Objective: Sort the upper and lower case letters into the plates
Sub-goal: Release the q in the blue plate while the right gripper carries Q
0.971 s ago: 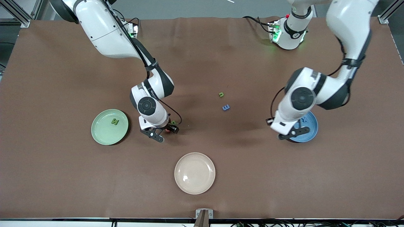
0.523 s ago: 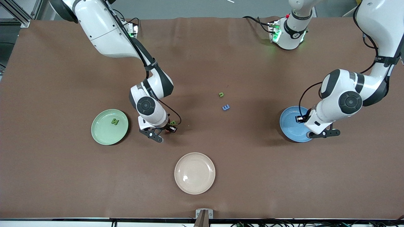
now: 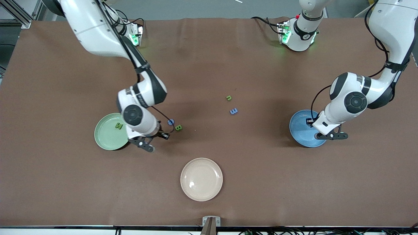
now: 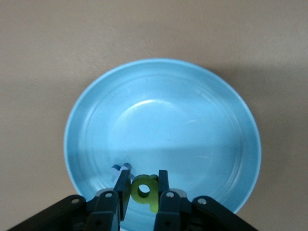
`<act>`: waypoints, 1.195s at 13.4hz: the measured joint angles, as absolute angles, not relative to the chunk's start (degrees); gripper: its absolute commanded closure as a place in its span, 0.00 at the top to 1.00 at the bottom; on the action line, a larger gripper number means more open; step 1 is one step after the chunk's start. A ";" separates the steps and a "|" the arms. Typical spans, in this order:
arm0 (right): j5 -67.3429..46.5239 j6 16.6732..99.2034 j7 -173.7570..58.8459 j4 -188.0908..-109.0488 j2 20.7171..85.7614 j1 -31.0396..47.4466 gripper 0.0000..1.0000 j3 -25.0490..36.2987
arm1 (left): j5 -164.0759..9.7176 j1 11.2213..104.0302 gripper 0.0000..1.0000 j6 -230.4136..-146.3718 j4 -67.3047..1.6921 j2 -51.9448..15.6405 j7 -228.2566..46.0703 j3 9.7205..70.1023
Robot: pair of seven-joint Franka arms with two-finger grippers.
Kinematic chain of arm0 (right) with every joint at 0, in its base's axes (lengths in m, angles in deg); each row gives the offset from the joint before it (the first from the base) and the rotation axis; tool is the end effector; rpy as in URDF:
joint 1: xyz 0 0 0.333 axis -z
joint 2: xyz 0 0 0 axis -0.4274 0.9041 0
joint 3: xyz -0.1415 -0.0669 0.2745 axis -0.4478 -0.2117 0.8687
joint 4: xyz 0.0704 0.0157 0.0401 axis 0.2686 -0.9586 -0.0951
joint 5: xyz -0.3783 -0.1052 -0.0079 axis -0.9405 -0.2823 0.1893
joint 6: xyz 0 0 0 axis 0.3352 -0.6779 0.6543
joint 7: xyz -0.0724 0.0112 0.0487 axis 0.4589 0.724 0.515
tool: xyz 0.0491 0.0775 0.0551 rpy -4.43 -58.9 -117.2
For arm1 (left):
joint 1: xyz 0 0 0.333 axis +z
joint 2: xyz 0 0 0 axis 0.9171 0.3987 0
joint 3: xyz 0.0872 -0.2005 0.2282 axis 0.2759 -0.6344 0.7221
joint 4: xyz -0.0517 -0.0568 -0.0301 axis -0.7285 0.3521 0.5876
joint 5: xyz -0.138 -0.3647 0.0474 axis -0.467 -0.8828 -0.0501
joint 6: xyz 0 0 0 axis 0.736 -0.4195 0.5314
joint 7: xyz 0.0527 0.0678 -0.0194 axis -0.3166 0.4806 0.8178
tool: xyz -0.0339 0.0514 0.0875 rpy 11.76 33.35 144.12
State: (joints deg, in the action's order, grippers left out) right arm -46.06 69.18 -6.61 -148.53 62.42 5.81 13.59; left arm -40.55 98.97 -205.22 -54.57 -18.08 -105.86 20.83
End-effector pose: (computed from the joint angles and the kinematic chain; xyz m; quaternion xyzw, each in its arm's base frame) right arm 0.6138 0.2461 0.2481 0.9753 -0.2158 -0.0465 0.0063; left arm 0.5621 -0.0400 0.2296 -0.9982 0.0192 0.0409 0.0391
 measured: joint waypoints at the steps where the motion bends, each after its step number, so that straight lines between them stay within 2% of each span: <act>1: -46.06 66.43 -10.45 -148.52 60.45 8.00 0.00 13.53 | -40.04 99.06 0.18 -205.75 -55.13 -17.66 -105.86 20.83; 4: -46.06 60.81 -21.98 -149.09 55.87 15.21 0.00 13.40 | -38.35 99.08 0.18 -206.70 -56.35 -16.67 -105.87 20.82; 8: -46.07 60.61 -35.39 -153.96 52.76 23.38 0.00 13.34 | -37.18 99.10 0.19 -209.06 -58.30 -15.62 -105.88 20.82; 12: -46.01 68.05 -44.06 -160.38 52.70 29.40 0.00 13.36 | -35.64 99.29 0.20 -209.25 -58.61 -15.06 -105.92 20.82; 16: -45.96 75.46 -45.20 -166.17 52.88 30.32 0.00 13.79 | -35.63 99.44 0.23 -209.32 -58.63 -15.06 -105.92 20.82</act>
